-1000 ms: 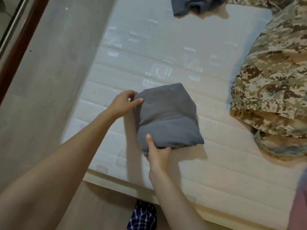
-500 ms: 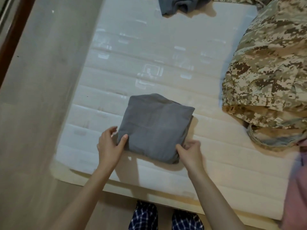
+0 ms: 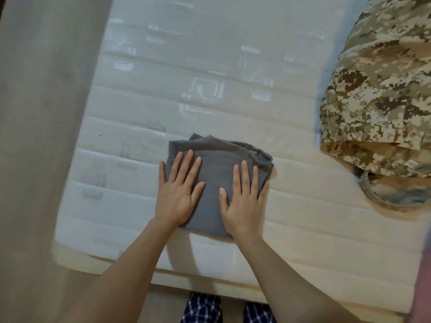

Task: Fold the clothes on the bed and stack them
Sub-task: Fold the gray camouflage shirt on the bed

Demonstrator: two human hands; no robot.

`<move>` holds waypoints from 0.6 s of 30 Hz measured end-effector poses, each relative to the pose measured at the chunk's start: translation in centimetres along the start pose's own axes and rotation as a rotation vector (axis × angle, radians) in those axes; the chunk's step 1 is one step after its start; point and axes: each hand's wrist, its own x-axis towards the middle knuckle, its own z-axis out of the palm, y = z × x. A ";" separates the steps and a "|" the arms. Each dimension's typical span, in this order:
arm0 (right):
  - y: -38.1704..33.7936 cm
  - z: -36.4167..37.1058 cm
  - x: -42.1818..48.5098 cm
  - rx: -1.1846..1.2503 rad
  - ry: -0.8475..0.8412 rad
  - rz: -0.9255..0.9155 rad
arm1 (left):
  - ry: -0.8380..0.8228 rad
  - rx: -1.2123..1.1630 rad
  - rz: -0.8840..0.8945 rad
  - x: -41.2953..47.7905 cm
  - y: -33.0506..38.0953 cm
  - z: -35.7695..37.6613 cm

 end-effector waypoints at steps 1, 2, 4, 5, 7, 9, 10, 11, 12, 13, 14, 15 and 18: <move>0.2 0.4 0.1 -0.006 0.002 -0.009 | 0.010 0.002 0.007 0.0 -0.1 0.2; 0.4 0.8 0.1 -0.009 0.006 -0.014 | 0.015 -0.005 0.009 0.0 -0.1 0.3; 0.6 0.8 0.2 -0.005 0.014 -0.010 | 0.012 -0.027 0.004 0.1 0.2 -0.2; 0.5 0.5 0.1 0.005 0.008 -0.004 | 0.003 -0.042 0.004 0.1 0.4 -0.6; 0.3 -0.4 -0.1 0.035 0.003 -0.015 | -0.006 -0.107 0.000 0.0 0.7 -1.8; 0.5 -1.5 -0.3 0.115 -0.002 -0.047 | 0.015 -0.251 -0.107 -0.8 0.3 -3.1; 0.7 -2.1 -0.5 0.202 0.000 -0.007 | 0.035 -0.346 -0.213 -1.5 0.0 -3.8; 0.9 -2.7 -0.9 0.307 0.023 0.092 | 0.049 -0.452 -0.341 -2.3 -0.3 -4.3; 1.1 -3.1 -1.4 0.412 0.065 0.236 | 0.045 -0.565 -0.474 -3.0 -0.4 -4.8; 1.1 -3.6 -2.0 0.518 0.098 0.389 | 0.025 -0.672 -0.595 -3.6 -0.4 -5.1; 1.0 -4.1 -2.4 0.653 0.088 0.505 | -0.016 -0.764 -0.694 -3.8 -0.1 -5.4; 0.8 -4.4 -2.7 0.824 0.041 0.577 | -0.061 -0.833 -0.763 -3.7 0.3 -5.5; 1.2 -5.4 -2.6 1.173 -0.142 0.705 | -0.150 -0.913 -0.811 -3.0 1.8 -5.9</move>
